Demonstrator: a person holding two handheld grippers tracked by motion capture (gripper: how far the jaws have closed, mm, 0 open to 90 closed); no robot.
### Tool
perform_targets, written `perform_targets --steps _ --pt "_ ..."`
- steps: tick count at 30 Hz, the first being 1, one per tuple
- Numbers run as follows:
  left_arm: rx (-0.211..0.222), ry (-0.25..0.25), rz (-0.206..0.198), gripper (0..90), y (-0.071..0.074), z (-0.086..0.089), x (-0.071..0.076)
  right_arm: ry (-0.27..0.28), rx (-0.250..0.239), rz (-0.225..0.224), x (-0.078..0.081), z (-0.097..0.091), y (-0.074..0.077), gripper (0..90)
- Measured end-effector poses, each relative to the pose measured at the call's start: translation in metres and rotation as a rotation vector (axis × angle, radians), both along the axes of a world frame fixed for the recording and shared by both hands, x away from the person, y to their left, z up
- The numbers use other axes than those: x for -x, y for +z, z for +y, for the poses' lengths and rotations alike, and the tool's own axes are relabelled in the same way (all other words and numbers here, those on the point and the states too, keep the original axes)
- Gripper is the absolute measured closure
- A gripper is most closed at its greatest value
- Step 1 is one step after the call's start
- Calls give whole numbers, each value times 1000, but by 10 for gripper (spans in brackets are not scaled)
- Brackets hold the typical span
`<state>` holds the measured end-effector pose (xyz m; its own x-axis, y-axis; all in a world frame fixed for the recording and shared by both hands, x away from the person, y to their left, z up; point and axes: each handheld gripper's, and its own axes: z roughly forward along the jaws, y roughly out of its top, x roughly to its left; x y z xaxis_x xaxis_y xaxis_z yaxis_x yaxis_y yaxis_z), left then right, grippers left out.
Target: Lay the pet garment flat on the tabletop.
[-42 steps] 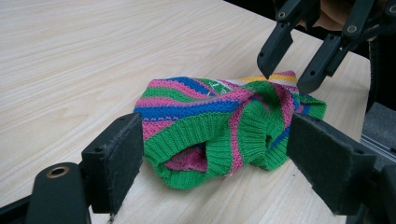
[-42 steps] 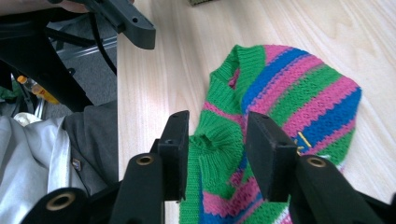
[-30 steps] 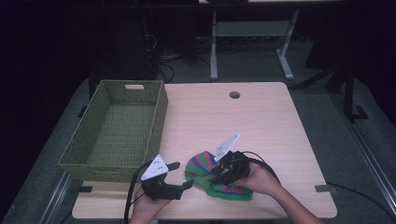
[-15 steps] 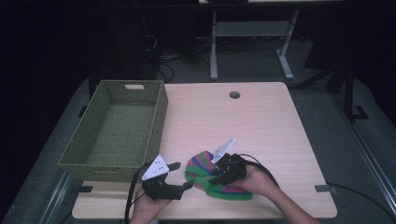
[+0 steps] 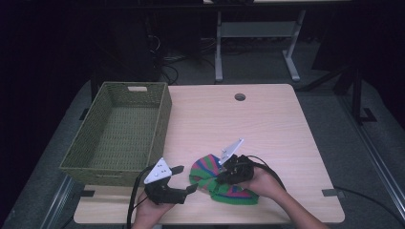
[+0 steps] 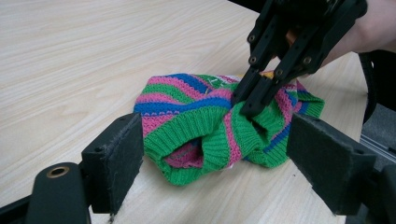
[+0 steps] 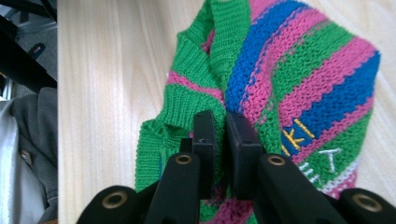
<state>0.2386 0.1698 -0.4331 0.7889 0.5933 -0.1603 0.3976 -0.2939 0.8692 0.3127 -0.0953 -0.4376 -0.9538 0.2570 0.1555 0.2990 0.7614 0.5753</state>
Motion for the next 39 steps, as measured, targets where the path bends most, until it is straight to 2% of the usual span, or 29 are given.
perform_targets --steps 7,12,18,29,32,37,38,39 --pt "-5 3 -5 186 0 0 0 -4 -43 -13 1 -6 20 832" --pt "1 5 -3 186 0 0 0 -7 -99 -16 -1 -14 33 831" --pt "0 2 -4 186 -1 0 0 -18 -134 -29 -2 -23 46 831" --pt "1 -5 5 186 -2 -2 -2 -42 -187 -21 -3 -37 62 831" --pt "11 -2 7 187 -3 -4 -3 -44 -200 -35 -4 -41 68 831" --pt "4 -11 0 186 -4 -6 -5 -50 -229 -52 -2 -50 80 831" --pt "12 -12 3 186 -3 -7 -5 -48 -230 -55 -2 -51 81 832" --pt "39 -12 10 186 -3 -8 -4 -48 -235 -56 -2 -53 82 831"
